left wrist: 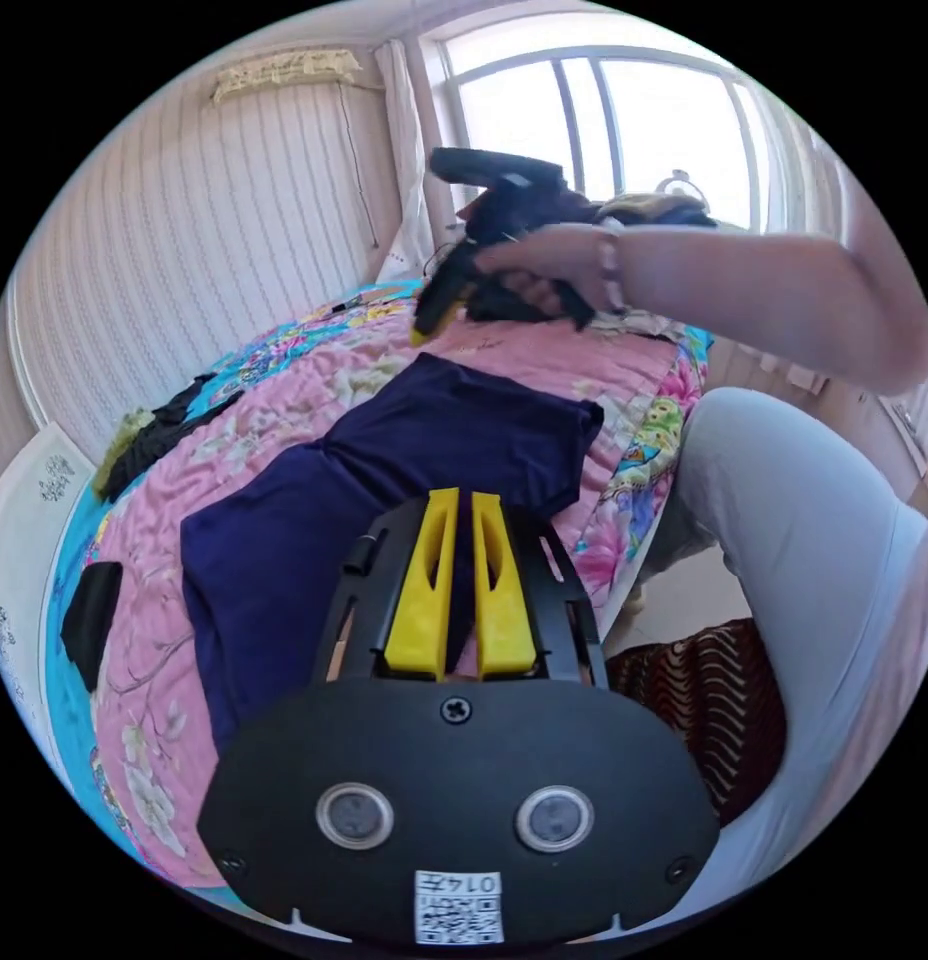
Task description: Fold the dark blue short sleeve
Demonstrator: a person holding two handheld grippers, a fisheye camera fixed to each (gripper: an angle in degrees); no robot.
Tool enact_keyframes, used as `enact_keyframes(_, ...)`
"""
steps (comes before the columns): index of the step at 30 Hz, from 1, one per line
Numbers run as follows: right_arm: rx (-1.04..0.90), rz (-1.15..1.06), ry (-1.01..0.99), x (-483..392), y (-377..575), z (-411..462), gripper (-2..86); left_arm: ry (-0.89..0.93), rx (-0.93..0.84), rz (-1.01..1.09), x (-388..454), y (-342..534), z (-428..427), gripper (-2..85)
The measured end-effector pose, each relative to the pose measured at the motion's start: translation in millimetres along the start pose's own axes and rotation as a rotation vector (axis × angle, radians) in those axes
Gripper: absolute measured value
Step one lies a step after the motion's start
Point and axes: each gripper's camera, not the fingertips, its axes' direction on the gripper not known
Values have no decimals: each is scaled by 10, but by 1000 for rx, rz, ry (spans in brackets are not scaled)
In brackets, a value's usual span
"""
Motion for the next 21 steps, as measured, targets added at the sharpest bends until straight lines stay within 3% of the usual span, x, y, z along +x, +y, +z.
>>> enact_keyframes(5, -64, 322, -68, 746, 1063, -74, 90, 86, 83, -6, 240, -220, 128, 140)
enact_keyframes(9, -81, 388, -272, 1013, 1329, 20, 66, 185, 1, 37, 511, -412, 434, 179)
enact_keyframes(13, 35, 392, -548, 1239, 1394, -92, 23, 199, -75, 48, 759, -649, 760, 152)
enact_keyframes(16, 119, 319, -735, 1391, 1373, -247, 26, 195, -168, -22, 721, -825, 951, 66)
enact_keyframes(18, 139, 281, -686, 1517, 1364, -341, 40, 170, -178, -77, 630, -892, 965, 25)
enact_keyframes(21, 248, 398, -615, 1960, 1397, -376, 124, 198, -187, -89, 559, -915, 963, 6)
